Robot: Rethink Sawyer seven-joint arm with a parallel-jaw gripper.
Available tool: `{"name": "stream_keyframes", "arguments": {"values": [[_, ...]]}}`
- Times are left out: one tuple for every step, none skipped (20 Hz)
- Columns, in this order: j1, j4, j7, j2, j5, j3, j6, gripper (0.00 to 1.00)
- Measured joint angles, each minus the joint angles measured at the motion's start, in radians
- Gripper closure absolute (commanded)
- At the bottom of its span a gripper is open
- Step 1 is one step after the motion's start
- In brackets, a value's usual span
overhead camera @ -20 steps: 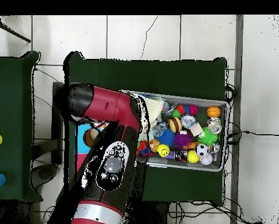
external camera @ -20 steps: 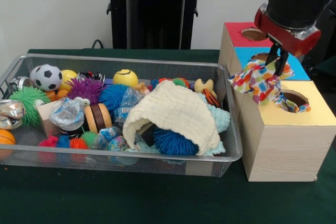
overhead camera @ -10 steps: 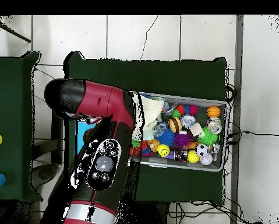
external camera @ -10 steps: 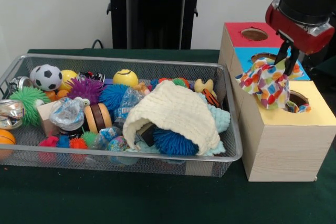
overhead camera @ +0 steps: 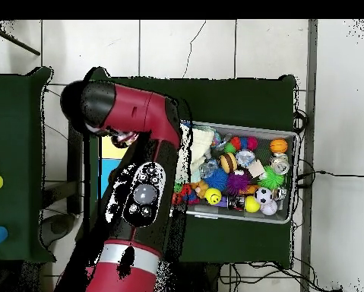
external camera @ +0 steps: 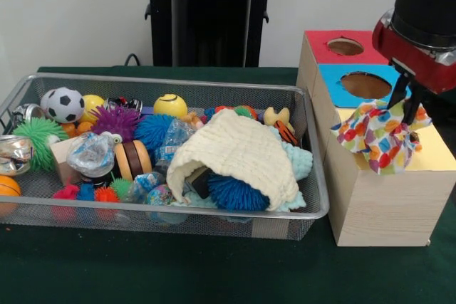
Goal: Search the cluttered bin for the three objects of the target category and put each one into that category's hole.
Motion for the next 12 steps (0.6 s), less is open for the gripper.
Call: {"name": "stream_keyframes", "arguments": {"values": [[-0.004, -0.013, 0.003, 0.006, 0.003, 0.0, 0.012, 1.0], [-0.015, -0.052, 0.015, 0.023, 0.014, 0.0, 0.052, 1.0], [-0.021, -0.073, 0.024, 0.031, 0.018, 0.0, 0.079, 1.0], [-0.022, -0.077, 0.026, 0.033, 0.019, 0.0, 0.084, 1.0], [-0.03, -0.104, 0.042, 0.044, 0.027, 0.0, 0.127, 1.0], [-0.037, -0.132, 0.063, 0.054, 0.036, -0.001, 0.178, 1.0], [-0.039, -0.146, 0.079, 0.059, 0.041, -0.001, 0.208, 1.0], [-0.042, -0.16, 0.095, 0.063, 0.047, -0.001, 0.238, 1.0], [-0.043, -0.168, 0.108, 0.066, 0.05, -0.001, 0.259, 1.0], [-0.044, -0.172, 0.115, 0.067, 0.052, -0.001, 0.268, 1.0], [-0.043, -0.182, 0.139, 0.069, 0.057, -0.001, 0.294, 1.0], [-0.042, -0.183, 0.153, 0.069, 0.059, -0.001, 0.3, 1.0]]}}
